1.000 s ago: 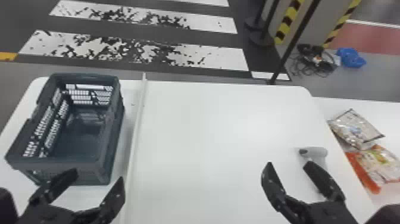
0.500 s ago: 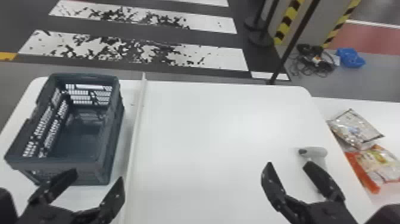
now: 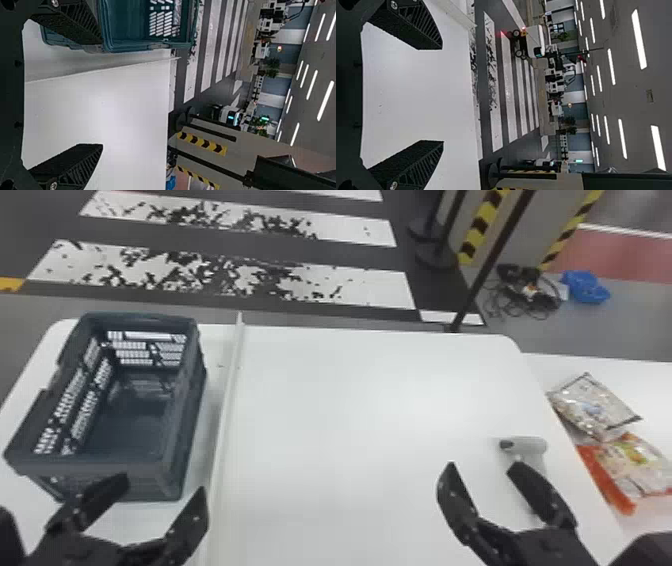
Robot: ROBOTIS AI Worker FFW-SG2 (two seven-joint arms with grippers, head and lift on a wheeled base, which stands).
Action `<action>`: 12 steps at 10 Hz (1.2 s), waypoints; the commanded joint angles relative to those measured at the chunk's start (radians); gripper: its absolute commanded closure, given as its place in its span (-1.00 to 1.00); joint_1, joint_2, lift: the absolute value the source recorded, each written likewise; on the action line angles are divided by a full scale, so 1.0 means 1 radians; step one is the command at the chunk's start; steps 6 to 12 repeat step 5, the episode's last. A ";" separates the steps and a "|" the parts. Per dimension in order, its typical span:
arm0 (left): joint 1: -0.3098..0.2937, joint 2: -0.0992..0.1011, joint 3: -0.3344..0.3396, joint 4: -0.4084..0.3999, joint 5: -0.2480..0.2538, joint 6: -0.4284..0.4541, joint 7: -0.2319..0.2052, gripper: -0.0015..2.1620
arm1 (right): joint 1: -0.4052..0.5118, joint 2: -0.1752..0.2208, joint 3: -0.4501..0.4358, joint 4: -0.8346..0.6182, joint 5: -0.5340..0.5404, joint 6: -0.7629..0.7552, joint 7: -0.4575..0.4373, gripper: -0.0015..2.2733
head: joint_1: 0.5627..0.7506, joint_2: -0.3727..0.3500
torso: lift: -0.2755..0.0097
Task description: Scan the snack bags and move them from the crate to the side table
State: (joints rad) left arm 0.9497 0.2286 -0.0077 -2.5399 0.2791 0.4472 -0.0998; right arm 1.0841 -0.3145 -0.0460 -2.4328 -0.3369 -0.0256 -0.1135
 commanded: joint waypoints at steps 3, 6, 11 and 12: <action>0.000 0.000 0.000 0.000 0.000 0.009 0.000 -0.93 | 0.000 0.000 0.000 0.000 -0.005 -0.003 0.000 -0.93 | 0.41 -0.43 | 0.32; 0.001 0.000 0.000 0.001 0.000 0.009 0.000 -0.93 | 0.000 0.000 -0.002 0.000 -0.008 0.000 0.000 -0.93 | 0.41 -0.43 | 0.32; 0.001 0.000 0.000 0.001 0.000 0.009 0.000 -0.93 | 0.000 0.000 -0.002 0.000 -0.008 0.000 0.000 -0.93 | 0.41 -0.43 | 0.32; 0.001 0.000 0.000 0.001 0.000 0.009 0.000 -0.93 | 0.000 0.000 -0.002 0.000 -0.008 0.000 0.000 -0.93 | 0.41 -0.43 | 0.32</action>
